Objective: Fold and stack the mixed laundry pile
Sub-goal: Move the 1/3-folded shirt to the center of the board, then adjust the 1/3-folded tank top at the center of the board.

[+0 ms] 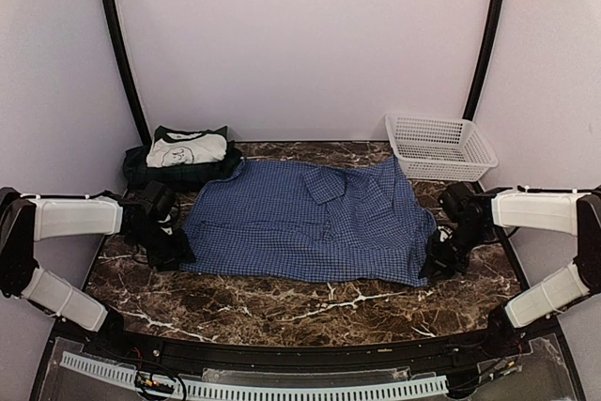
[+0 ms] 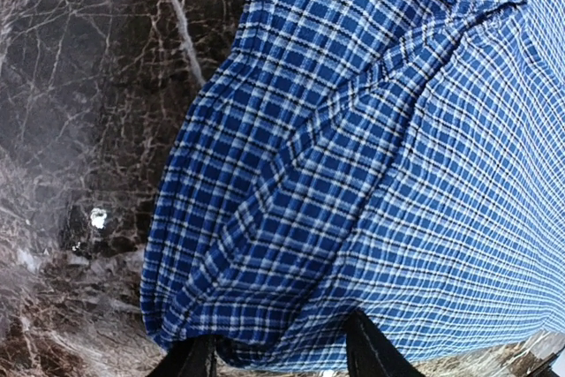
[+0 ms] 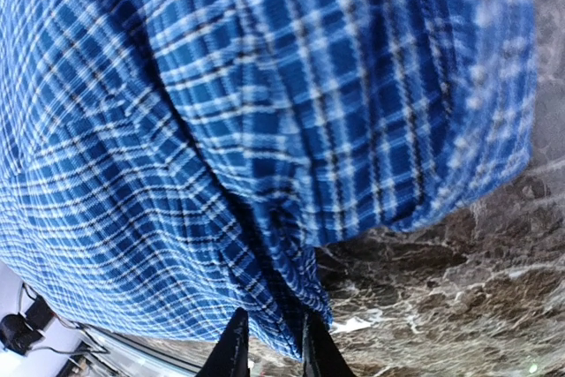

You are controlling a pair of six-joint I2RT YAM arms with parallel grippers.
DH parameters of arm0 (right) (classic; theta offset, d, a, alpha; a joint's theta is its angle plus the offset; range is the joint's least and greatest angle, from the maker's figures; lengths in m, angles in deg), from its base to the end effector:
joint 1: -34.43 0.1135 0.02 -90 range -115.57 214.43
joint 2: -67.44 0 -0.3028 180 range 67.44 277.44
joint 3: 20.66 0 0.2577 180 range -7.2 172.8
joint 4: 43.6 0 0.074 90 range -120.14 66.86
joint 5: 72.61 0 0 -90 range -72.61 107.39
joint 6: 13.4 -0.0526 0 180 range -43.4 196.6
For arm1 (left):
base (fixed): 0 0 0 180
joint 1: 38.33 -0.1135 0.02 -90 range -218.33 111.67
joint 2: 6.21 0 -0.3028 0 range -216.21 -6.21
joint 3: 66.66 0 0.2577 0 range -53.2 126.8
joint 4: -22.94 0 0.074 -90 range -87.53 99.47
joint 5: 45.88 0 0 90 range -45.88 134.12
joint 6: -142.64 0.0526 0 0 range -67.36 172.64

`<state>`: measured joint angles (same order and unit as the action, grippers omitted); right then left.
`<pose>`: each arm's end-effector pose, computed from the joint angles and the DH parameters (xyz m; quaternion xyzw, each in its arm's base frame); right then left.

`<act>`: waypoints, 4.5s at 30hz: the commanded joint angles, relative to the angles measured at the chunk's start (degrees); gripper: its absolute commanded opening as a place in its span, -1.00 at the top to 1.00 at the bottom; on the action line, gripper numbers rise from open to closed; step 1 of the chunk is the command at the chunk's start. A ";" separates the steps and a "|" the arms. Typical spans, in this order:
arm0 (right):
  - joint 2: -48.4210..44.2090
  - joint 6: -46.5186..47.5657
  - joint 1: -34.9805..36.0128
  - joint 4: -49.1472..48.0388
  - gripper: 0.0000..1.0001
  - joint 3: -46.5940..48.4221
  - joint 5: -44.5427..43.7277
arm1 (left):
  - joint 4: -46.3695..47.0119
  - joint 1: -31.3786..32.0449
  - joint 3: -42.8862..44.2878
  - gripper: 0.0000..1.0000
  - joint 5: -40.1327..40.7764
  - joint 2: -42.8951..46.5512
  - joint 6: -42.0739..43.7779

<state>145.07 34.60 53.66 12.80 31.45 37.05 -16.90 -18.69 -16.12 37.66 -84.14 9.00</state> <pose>0.1878 0.0842 0.1759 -0.1822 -0.9659 -0.1819 0.0270 0.2187 -0.0843 0.1746 -0.1926 0.9597 -0.1504 0.1388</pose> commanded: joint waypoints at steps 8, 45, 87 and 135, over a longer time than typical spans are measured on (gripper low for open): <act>1.04 0.72 0.45 0.08 1.00 2.05 0.40 | 1.31 -0.39 1.52 0.36 -0.48 -0.76 3.36; -5.41 11.61 0.11 -0.10 0.03 16.71 3.77 | -15.31 1.19 11.01 -0.21 8.87 14.97 1.41; 4.47 25.35 -1.55 -6.65 -0.08 23.51 3.09 | -0.35 13.69 12.84 -0.59 -2.92 -0.50 4.53; 47.92 61.29 16.12 -7.62 1.00 79.99 -22.58 | 10.08 3.12 23.65 -0.98 -13.45 -3.61 13.53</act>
<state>200.91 101.02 69.79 9.71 110.27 18.04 -9.71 -15.30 7.75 24.83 -89.56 21.05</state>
